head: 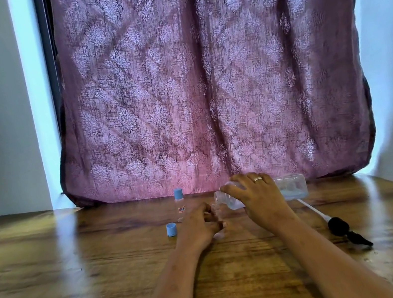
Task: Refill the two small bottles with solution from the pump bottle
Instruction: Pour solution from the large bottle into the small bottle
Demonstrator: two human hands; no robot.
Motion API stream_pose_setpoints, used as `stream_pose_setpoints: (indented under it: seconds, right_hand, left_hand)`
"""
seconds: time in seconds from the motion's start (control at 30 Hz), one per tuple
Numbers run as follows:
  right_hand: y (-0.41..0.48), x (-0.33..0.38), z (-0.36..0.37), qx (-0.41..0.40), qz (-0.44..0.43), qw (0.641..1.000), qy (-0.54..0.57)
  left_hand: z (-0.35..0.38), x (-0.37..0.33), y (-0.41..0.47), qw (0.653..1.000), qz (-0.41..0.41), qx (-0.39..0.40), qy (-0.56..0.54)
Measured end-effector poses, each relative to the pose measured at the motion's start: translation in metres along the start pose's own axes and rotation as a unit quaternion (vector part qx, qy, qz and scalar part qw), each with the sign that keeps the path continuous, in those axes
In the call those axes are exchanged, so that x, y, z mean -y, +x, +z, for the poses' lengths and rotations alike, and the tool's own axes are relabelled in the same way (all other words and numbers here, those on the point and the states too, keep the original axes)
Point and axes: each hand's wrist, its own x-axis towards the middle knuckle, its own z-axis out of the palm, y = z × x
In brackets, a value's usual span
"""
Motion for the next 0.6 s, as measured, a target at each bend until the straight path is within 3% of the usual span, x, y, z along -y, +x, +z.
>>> stream_pose_setpoints:
  seconds: [0.6]
  right_hand:
    - [0.0024,-0.0009,-0.0052,-0.038,0.03,0.999,0.019]
  left_hand:
    - [0.0002,-0.0036,0.0005,0.999,-0.021,0.038,-0.007]
